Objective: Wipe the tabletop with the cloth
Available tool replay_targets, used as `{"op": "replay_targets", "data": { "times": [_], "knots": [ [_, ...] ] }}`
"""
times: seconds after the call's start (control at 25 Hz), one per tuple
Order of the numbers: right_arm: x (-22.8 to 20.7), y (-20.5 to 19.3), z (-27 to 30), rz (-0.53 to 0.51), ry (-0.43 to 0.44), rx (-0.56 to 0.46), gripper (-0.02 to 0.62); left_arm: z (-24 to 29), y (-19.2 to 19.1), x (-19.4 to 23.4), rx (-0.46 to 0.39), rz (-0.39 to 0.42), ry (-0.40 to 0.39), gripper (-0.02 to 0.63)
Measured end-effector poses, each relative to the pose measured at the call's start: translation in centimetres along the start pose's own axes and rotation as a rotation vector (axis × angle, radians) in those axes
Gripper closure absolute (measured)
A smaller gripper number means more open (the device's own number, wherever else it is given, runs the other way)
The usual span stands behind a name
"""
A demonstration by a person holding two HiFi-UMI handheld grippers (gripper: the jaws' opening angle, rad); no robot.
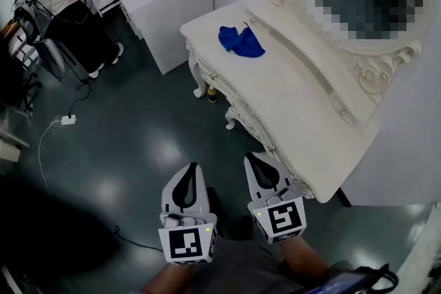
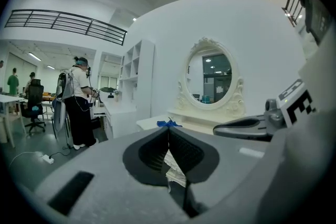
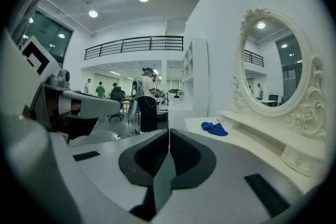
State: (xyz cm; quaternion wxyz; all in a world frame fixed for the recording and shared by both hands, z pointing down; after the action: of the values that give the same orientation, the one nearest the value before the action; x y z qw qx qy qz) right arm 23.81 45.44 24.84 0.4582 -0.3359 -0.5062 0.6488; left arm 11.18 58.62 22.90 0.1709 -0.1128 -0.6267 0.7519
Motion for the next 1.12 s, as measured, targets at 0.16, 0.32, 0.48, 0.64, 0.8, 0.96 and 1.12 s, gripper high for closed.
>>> {"op": "replay_targets", "data": {
  "times": [0.16, 0.32, 0.48, 0.64, 0.8, 0.96, 1.12],
  "knots": [
    [-0.4, 1.7, 4.3, -0.002, -0.037, -0.009, 0.580, 3.7, 1.2, 3.3, -0.019, 0.009, -0.037, 0.591],
    [-0.4, 3.6, 7.5, -0.012, -0.070, -0.027, 0.580, 6.4, 2.9, 5.8, -0.029, 0.012, -0.067, 0.591],
    [-0.5, 5.7, 9.7, -0.025, -0.102, -0.054, 0.580, 8.5, 4.5, 7.7, -0.072, 0.042, -0.110, 0.589],
    [-0.8, 6.9, 11.5, -0.039, -0.133, -0.081, 0.580, 10.2, 5.4, 9.0, -0.104, 0.043, -0.133, 0.589],
    [-1.1, 7.4, 12.6, -0.046, -0.145, -0.084, 0.580, 11.5, 5.7, 9.6, -0.111, 0.051, -0.150, 0.589],
    [-1.7, 7.4, 13.5, -0.043, -0.153, -0.073, 0.580, 12.9, 5.6, 9.8, -0.106, 0.042, -0.160, 0.589],
    [-3.2, 6.9, 14.9, -0.037, -0.160, -0.062, 0.580, 15.1, 5.2, 9.6, -0.091, 0.038, -0.176, 0.591]
  ]
}}
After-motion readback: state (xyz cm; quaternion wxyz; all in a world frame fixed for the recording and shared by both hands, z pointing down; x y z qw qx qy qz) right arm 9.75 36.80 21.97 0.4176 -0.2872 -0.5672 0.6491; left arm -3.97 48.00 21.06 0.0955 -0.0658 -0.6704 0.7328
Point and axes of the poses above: the fingertips, and each gripper's own axes: z forward along the fingers, x to its left, y out of its top, the point moved 9 cm from there along -z, backward along the fingers
